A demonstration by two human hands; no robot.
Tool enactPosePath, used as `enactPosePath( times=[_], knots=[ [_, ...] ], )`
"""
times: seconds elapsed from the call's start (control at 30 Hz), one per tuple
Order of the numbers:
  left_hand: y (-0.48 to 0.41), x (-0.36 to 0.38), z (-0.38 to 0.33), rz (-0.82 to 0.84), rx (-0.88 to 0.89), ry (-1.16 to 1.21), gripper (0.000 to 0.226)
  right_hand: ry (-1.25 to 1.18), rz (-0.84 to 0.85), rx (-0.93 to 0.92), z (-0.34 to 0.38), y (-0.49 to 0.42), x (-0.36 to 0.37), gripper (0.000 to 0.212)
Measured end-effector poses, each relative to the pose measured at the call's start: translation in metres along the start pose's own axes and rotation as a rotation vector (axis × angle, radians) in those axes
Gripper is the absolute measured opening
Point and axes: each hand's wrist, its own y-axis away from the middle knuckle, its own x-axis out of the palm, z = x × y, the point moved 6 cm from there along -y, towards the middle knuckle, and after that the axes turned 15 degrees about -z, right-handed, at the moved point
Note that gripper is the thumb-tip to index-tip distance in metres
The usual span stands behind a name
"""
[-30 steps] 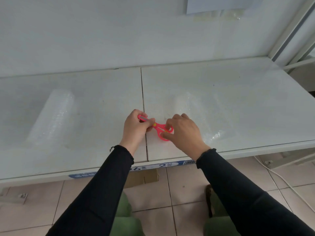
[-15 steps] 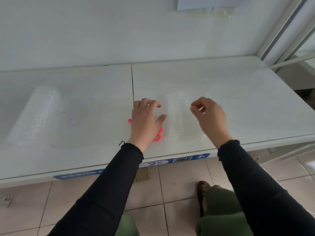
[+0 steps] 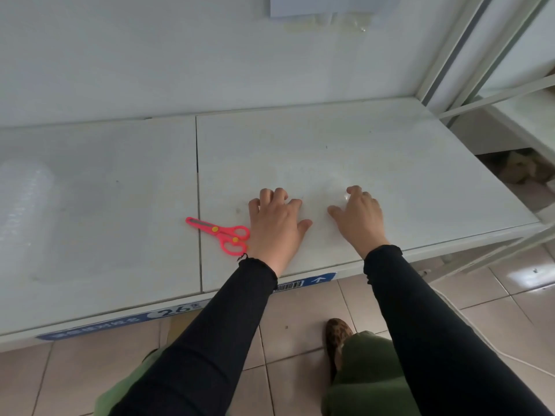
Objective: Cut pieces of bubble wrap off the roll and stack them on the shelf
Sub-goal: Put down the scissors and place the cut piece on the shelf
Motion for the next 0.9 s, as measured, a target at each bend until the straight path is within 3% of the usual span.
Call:
enactPosePath(
  times=[0.13, 0.27, 0.33, 0.4, 0.5, 0.57, 0.67, 0.73, 0.9],
  knots=[
    [0.000, 0.002, -0.002, 0.024, -0.026, 0.064, 0.039, -0.189, 0.022, 0.121, -0.001, -0.004, -0.003, 0.021],
    [-0.006, 0.003, 0.004, 0.059, -0.166, 0.262, 0.044, -0.647, 0.016, 0.157, 0.024, -0.008, -0.029, 0.009],
    [-0.015, -0.010, 0.007, -0.016, -0.328, 0.563, 0.052, -0.917, 0.052, 0.147, 0.038, -0.008, -0.047, 0.011],
    [-0.023, -0.026, 0.015, -0.041, -0.613, 0.937, 0.070, -1.080, 0.096, 0.124, 0.047, -0.006, -0.063, 0.013],
    [-0.030, -0.045, 0.023, 0.091, -0.889, 1.370, 0.083, -1.204, 0.217, 0.131, 0.053, -0.002, -0.072, 0.017],
    [-0.032, -0.053, 0.025, 0.248, -0.925, 1.584, 0.069, -1.184, 0.311, 0.121, 0.058, 0.002, -0.068, 0.019],
    [-0.032, -0.064, 0.035, 0.329, -0.850, 1.558, 0.044, -1.129, 0.390, 0.080, 0.067, 0.009, -0.060, 0.031],
    [-0.030, -0.067, 0.049, 0.284, -0.870, 1.530, 0.039, -1.150, 0.389, 0.085, 0.068, 0.009, -0.060, 0.042],
    [-0.026, -0.075, 0.093, 0.113, -1.039, 1.582, 0.036, -1.262, 0.479, 0.080, 0.070, 0.010, -0.063, 0.044]
  ],
)
